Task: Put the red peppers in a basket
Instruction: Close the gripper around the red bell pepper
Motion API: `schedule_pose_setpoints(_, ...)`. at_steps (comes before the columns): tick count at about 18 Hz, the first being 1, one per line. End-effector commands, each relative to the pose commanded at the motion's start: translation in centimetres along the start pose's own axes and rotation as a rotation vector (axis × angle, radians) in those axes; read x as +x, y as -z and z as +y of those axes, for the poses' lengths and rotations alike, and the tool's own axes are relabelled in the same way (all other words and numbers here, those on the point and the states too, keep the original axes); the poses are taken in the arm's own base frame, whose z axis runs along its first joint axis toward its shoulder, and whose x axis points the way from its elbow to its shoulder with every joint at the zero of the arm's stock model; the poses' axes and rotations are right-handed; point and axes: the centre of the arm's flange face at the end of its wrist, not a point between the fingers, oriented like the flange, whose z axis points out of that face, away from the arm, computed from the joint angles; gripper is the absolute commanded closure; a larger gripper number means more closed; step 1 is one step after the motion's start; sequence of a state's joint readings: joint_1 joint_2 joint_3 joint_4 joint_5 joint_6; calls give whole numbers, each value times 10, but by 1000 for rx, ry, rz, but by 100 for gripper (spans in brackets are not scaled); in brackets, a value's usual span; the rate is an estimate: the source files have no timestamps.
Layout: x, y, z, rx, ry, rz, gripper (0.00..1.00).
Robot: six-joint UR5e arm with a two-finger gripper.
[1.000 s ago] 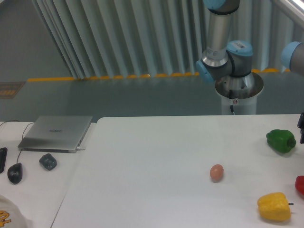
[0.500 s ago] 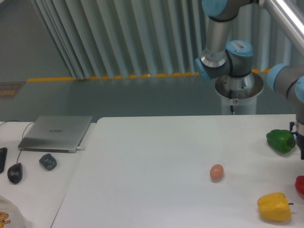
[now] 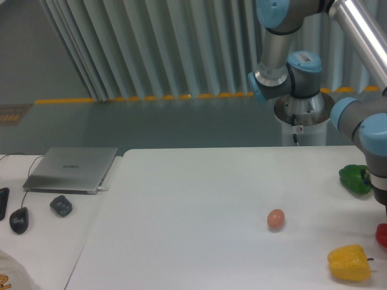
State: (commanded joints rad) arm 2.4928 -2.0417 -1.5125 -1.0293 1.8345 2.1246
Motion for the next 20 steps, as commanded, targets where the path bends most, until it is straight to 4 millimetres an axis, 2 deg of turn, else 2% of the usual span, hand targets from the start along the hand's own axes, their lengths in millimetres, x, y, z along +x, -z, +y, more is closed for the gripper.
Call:
schedule_pose_setpoints(9, -8, -20, 0, -13, -4, 5, 0)
schedule_pose_setpoints(18, -5, -44, -2, -47, -16, 70, 1)
schedule_pose_setpoints(20, -5, -45, -1, -58, -5, 75, 30)
